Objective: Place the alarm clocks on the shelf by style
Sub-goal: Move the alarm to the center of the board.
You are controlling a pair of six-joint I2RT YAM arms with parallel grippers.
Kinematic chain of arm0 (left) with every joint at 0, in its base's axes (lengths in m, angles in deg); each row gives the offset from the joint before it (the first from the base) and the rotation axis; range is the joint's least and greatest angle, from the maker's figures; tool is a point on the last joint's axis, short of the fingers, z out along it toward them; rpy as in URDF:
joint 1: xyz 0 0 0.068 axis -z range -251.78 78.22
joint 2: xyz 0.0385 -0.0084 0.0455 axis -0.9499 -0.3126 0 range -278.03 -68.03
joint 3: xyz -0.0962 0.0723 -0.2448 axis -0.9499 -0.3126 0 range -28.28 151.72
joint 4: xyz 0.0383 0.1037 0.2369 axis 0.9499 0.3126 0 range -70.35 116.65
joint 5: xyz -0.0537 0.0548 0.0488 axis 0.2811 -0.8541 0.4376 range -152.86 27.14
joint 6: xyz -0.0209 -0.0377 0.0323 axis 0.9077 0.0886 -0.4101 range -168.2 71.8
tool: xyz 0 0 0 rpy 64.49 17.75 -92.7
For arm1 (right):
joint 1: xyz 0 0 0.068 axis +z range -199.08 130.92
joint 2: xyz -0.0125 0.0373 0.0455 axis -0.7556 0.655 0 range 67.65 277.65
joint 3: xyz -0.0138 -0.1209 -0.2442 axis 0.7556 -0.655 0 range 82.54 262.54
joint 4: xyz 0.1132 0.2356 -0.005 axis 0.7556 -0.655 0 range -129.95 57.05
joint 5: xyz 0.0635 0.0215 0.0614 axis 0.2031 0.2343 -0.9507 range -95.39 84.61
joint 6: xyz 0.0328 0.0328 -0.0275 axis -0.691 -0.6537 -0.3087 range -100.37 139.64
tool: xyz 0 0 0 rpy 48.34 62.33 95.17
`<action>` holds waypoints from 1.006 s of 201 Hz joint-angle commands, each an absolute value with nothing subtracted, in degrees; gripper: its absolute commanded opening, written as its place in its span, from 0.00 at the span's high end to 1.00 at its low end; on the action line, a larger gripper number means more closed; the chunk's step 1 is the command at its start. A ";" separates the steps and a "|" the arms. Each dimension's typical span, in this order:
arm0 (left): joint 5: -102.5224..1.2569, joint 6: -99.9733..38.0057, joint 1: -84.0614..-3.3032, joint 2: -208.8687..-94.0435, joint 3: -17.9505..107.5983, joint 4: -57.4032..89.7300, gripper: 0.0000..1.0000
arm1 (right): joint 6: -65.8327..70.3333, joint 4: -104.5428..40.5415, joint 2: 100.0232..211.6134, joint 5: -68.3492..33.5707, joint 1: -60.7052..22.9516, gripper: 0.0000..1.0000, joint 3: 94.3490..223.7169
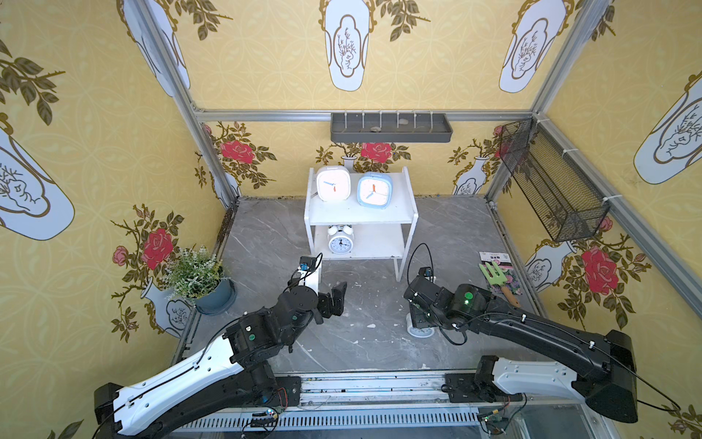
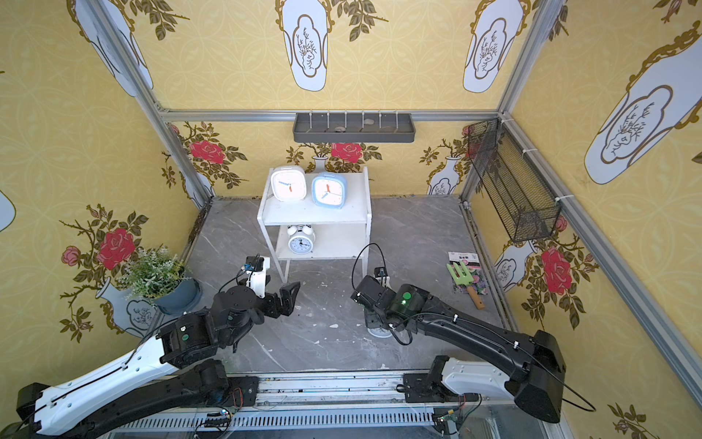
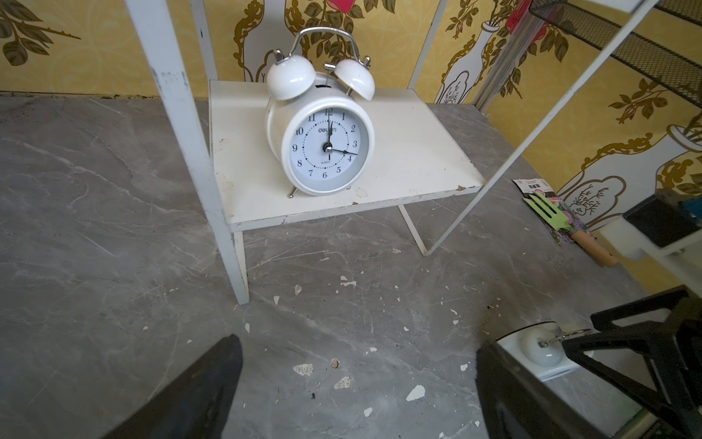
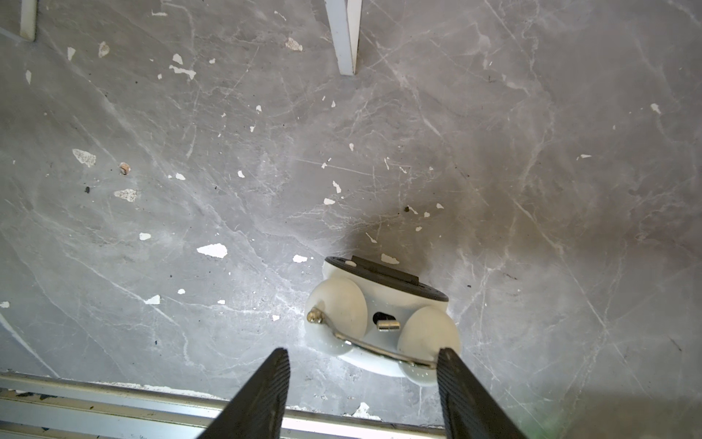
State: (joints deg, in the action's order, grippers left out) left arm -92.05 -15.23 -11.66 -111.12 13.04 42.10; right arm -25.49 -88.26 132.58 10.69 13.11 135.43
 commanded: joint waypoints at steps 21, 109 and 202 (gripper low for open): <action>-90.82 -16.95 -11.75 -111.80 13.61 39.42 0.01 | -25.27 -87.18 132.36 9.94 12.88 0.34 134.56; -90.23 -17.79 -11.84 -111.70 13.42 38.37 0.01 | -26.58 -86.97 131.87 11.07 12.71 0.35 133.50; -89.87 -17.85 -11.86 -111.27 12.93 38.19 0.01 | -25.45 -85.24 133.93 10.10 12.01 0.55 134.03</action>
